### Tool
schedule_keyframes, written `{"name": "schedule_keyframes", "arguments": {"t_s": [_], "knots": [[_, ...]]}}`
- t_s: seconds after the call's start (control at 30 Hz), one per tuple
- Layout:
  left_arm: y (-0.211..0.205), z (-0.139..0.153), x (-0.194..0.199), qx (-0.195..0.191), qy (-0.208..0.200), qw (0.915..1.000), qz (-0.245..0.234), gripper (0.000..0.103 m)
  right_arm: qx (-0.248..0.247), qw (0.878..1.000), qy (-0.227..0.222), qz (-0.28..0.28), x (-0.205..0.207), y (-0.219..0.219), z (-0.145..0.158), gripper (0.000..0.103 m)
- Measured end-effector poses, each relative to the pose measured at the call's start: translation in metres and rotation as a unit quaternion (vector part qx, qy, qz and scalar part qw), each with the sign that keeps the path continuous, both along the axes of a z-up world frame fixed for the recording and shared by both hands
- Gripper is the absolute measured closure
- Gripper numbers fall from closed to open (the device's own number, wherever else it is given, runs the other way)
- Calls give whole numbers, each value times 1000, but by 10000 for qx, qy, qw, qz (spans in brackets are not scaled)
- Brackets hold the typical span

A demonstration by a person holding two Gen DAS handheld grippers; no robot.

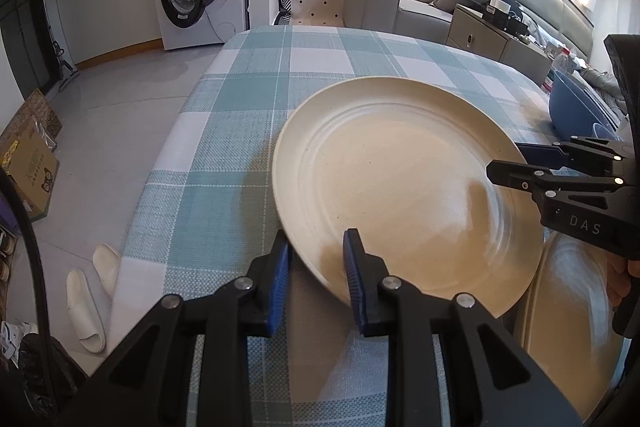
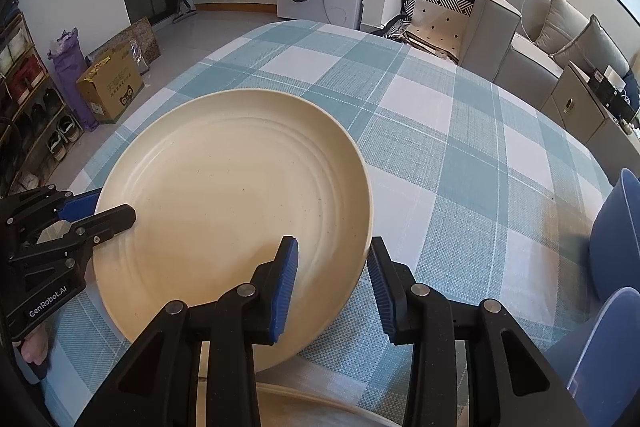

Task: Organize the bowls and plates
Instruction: 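Lift the held cream plate and carry it toward the plates beside the blue bowls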

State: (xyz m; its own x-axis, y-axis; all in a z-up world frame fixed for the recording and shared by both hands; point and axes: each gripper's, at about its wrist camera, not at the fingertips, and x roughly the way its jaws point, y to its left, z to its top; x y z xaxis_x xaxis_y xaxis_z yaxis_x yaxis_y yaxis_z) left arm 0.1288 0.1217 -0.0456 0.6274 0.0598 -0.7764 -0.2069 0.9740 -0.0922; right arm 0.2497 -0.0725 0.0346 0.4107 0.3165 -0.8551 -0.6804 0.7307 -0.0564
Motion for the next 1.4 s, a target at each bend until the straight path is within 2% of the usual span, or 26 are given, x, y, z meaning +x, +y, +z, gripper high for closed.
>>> {"name": "schedule_keyframes", "arguments": {"t_s": [0.87, 1.4], "knots": [[-1, 34, -17, 47, -419, 9991, 28, 78, 214, 9991, -370, 7, -17, -7, 36, 66], [-13, 53, -25, 160, -653, 9977, -107, 78, 358, 9977, -559, -102, -35, -28, 59, 66]]}}
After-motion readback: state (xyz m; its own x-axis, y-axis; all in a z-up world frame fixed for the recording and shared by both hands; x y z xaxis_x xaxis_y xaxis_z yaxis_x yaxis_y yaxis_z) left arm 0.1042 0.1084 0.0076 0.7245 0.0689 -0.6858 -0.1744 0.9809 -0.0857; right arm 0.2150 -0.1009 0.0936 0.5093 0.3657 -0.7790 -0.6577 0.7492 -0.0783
